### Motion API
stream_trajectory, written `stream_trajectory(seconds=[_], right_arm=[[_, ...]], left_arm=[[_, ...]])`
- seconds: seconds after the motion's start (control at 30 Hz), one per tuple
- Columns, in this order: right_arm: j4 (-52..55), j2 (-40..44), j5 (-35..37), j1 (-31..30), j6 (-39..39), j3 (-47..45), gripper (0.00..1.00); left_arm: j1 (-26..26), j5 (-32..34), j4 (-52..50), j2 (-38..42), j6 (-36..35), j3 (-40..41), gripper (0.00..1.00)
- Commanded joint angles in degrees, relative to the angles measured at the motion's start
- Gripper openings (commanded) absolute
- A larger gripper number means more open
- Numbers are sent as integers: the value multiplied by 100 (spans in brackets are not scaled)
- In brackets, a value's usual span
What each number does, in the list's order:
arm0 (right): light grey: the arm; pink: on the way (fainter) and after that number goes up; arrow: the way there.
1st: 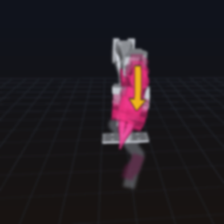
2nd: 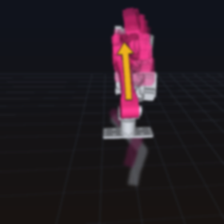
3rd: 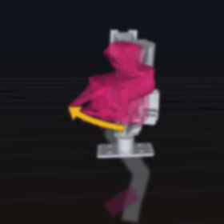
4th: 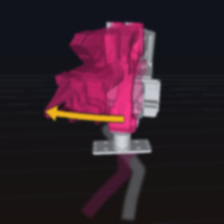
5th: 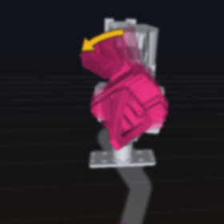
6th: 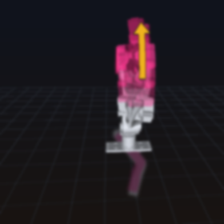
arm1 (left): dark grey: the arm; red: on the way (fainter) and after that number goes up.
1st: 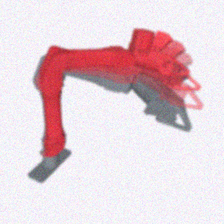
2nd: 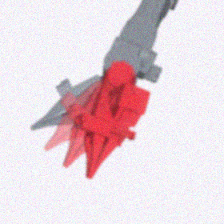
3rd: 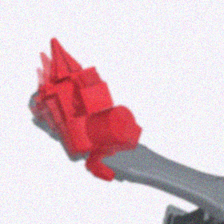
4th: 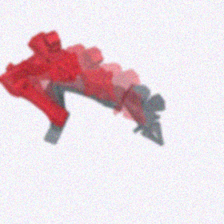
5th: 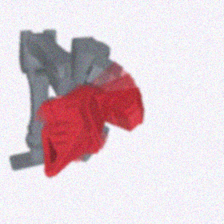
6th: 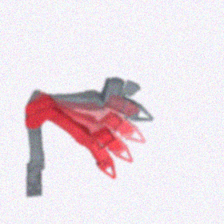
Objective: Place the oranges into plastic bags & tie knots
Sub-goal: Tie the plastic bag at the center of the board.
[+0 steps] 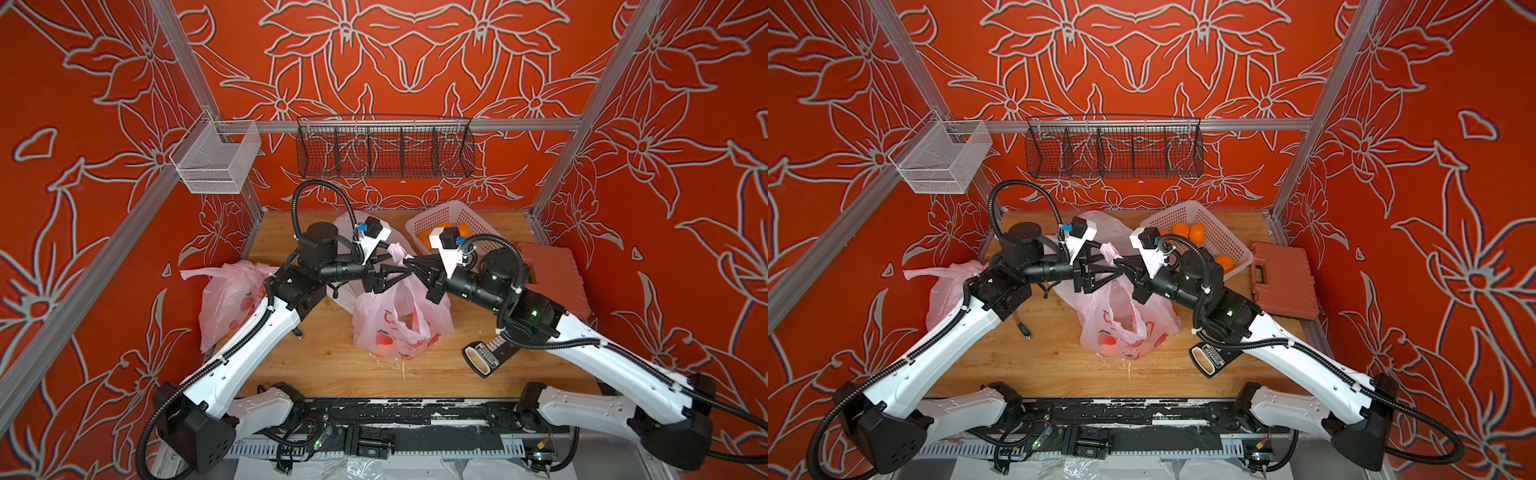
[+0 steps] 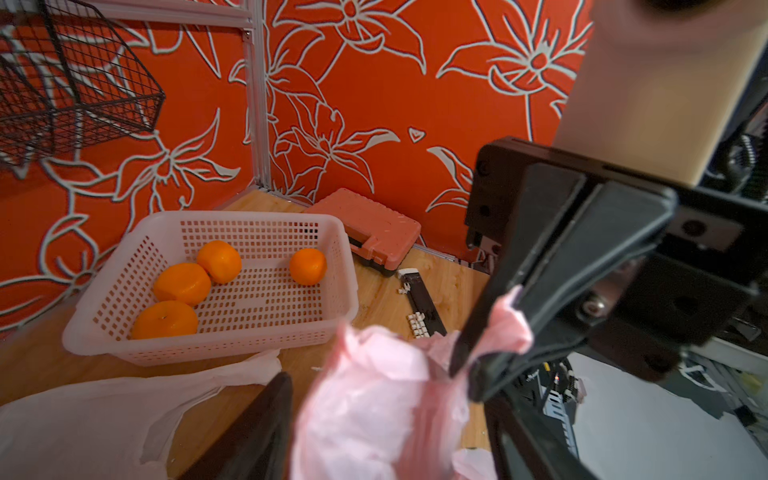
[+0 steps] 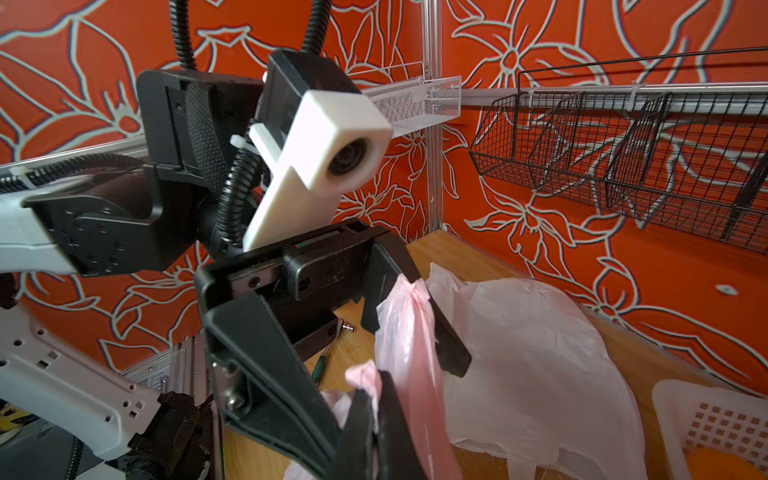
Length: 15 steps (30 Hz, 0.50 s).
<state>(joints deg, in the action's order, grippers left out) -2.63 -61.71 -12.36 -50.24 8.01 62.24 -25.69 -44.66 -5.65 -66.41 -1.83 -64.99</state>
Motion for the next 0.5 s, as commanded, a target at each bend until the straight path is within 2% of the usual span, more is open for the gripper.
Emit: stream_trajectory(seconds=[0.0,0.1,0.17,0.27,0.33,0.47], right_arm=[[33,90,8,-14,70,-58,0],[52,89,-95,-8,67,-45,0],[60,112,-100,-8,76,-60,0],[61,141,-107,-5,90,-64,0],[74,169,-134,-14,87,-58,0],[85,209,-203,-11,114,-54,0]], left_arm=[[56,606,445,246,292,202,80],[115,835,559,256,495,242,99],[134,584,609,189,484,179,97],[135,-252,511,26,238,-21,97],[135,-849,330,-96,-39,-166,97],[135,-1645,-63,-281,-619,-427,97]])
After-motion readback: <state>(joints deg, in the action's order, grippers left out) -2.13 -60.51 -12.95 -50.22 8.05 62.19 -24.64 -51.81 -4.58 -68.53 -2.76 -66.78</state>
